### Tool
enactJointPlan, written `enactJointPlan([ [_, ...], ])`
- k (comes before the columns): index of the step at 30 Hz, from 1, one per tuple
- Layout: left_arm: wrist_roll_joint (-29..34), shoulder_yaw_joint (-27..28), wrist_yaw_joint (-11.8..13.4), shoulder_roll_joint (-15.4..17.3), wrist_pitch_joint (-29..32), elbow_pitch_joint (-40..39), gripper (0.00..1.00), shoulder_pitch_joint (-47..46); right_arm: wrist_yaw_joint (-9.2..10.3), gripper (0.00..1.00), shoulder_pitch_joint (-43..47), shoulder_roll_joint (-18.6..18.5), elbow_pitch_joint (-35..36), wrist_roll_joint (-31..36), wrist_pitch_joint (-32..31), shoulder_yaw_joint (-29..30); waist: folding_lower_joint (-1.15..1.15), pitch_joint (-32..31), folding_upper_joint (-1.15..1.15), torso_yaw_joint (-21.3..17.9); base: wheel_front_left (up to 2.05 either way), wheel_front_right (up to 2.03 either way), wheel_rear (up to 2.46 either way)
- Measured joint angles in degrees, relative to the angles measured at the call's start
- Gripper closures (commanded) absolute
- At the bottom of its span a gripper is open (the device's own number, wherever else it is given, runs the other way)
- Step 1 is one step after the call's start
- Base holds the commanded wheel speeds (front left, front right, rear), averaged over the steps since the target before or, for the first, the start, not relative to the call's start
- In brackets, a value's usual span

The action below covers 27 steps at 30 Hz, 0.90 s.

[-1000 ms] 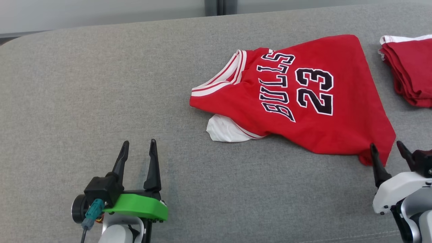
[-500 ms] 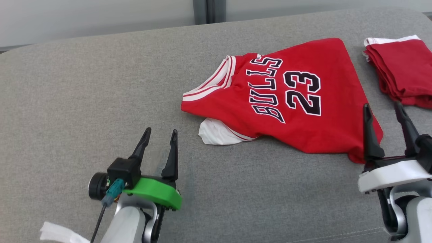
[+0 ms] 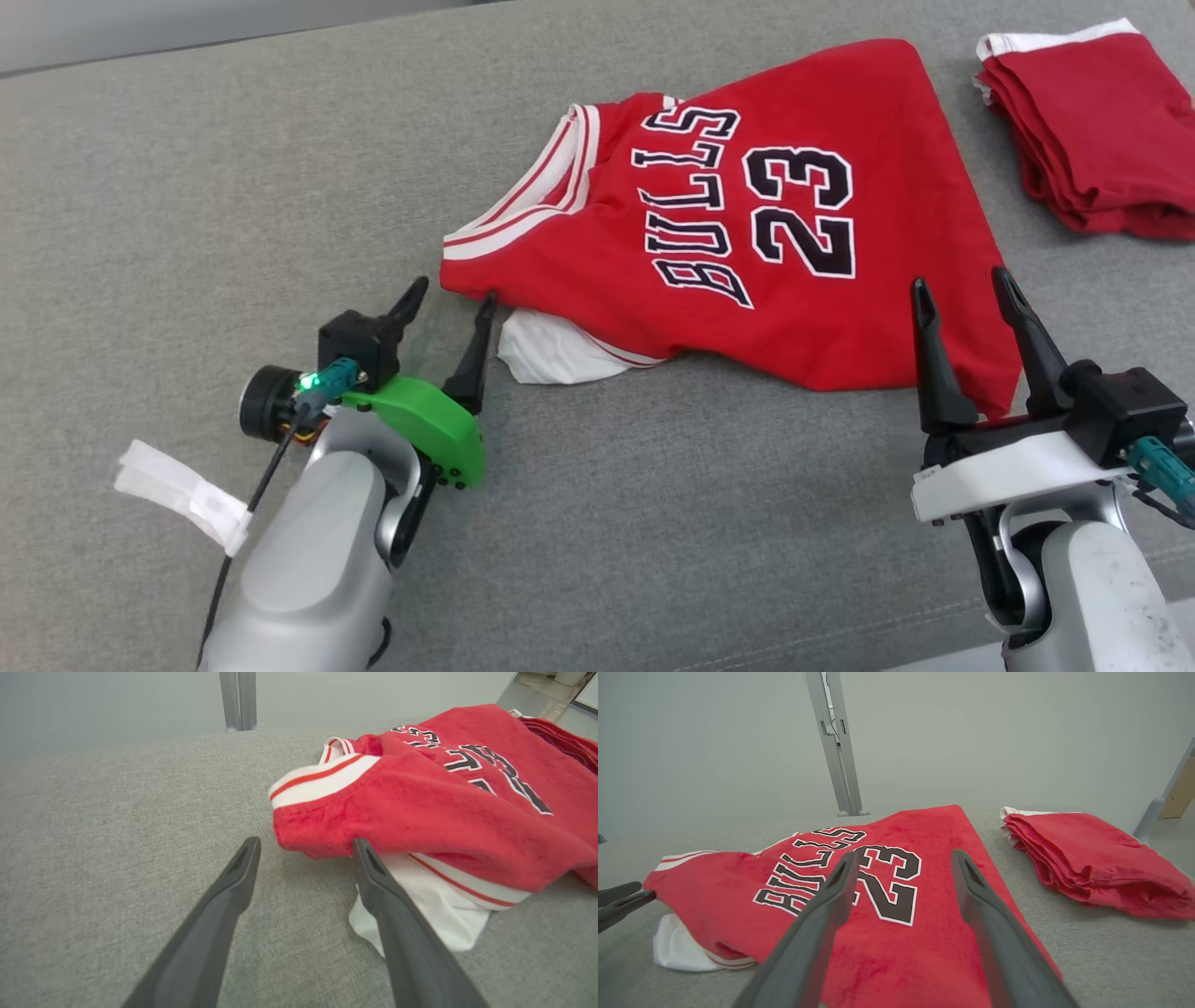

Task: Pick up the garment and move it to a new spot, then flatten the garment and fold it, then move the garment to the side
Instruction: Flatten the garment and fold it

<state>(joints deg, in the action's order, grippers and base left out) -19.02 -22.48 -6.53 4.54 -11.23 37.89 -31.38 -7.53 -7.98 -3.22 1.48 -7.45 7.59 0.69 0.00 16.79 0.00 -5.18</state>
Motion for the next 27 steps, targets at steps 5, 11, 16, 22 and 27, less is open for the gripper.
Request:
enactJointPlan([
  [5, -0.4, -0.2, -0.3, 0.6, -1.5, 3.3, 0.0, -3.0, 0.0, 0.0, -0.5, 0.1, -1.3, 0.0, 1.1, 0.3, 0.0, 1.6, 0.0, -2.3, 0.0, 0.0, 0.0],
  [11, -1.2, -1.5, -0.6, 0.8, -2.8, 5.0, 0.62, -4.0, 0.0, 0.0, -0.6, 0.2, -2.6, 0.0, 2.1, 0.4, 0.0, 2.6, 0.0, -4.3, 0.0, 0.0, 0.0],
  [16, -1.6, -2.0, -0.7, 0.6, -3.5, 2.0, 1.0, -4.1, 0.0, 0.0, -0.6, 0.3, -3.4, 0.1, 2.7, 1.4, 0.0, 2.1, 0.0, -4.5, 0.0, 0.0, 0.0],
  [22, 0.0, -0.7, -0.7, 0.6, -3.8, -10.9, 1.0, 0.4, 0.0, 0.0, -0.2, 0.3, -3.8, 0.7, 2.9, 2.6, 0.0, 0.0, 0.0, -2.7, 0.0, 0.0, 0.0],
  [27, 1.8, 0.8, 0.0, 1.1, -3.8, -22.7, 1.0, 7.9, 0.0, 0.0, 1.1, 0.4, -3.9, 0.9, 2.6, 3.2, 0.0, -3.0, 0.0, -0.2, 0.0, 0.0, 0.0],
])
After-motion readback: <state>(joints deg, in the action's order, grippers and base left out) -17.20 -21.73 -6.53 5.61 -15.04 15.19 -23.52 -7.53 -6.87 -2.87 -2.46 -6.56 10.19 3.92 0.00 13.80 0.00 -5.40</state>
